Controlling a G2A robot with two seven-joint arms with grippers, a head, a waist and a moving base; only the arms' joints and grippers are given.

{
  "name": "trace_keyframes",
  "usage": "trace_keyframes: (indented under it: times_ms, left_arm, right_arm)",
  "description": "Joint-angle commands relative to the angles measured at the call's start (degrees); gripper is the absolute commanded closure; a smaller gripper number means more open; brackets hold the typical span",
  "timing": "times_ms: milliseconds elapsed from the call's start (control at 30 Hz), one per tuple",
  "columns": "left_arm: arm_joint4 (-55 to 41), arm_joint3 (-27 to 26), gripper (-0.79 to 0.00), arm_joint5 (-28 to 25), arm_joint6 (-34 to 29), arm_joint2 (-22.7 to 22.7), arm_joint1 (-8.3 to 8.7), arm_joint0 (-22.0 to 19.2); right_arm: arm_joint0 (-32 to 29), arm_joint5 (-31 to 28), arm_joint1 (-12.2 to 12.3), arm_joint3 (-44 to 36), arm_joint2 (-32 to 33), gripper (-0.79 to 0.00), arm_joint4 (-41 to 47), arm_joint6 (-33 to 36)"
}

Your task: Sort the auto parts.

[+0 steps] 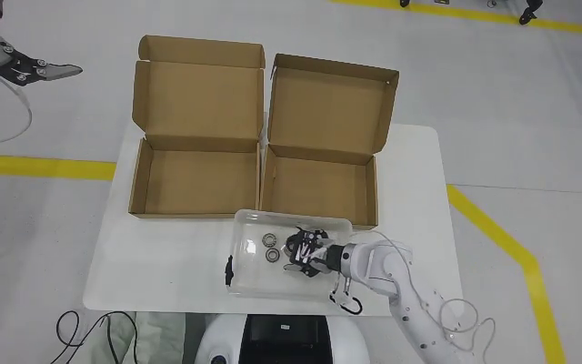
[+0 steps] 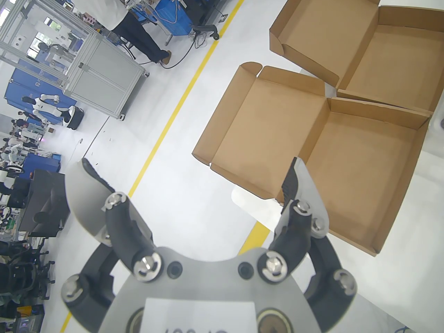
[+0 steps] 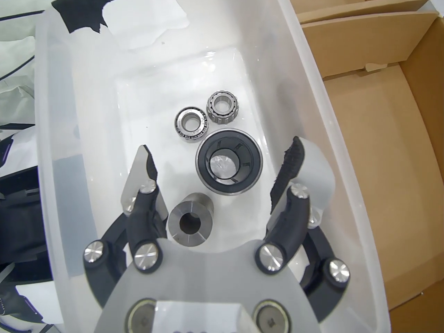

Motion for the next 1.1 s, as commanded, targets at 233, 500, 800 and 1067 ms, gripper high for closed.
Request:
trace_keyframes:
  times_ms: [233, 500, 800, 1067]
  left_arm:
    - [0.0, 0.0, -0.785, 0.0, 0.0, 0.0, 0.00, 0.0]
    - [0.0, 0.0, -0.785, 0.0, 0.0, 0.0, 0.00, 0.0]
    - [0.0, 0.0, -0.785, 0.0, 0.0, 0.0, 0.00, 0.0]
    - [0.0, 0.0, -0.785, 0.0, 0.0, 0.0, 0.00, 0.0]
  right_arm:
    - [1.8, 1.9, -0.1, 1.8, -2.5, -0.600, 0.6, 2.0]
    - [2.4, 3.5, 0.1, 2.1, -3.4, -0.489, 1.1, 4.5]
    - [3.1, 4.1, 0.3, 2.0, -4.1, -0.197, 2.1, 6.1]
    - [3.4, 4.4, 0.7, 1.7, -4.0, 0.000, 2.6, 4.7]
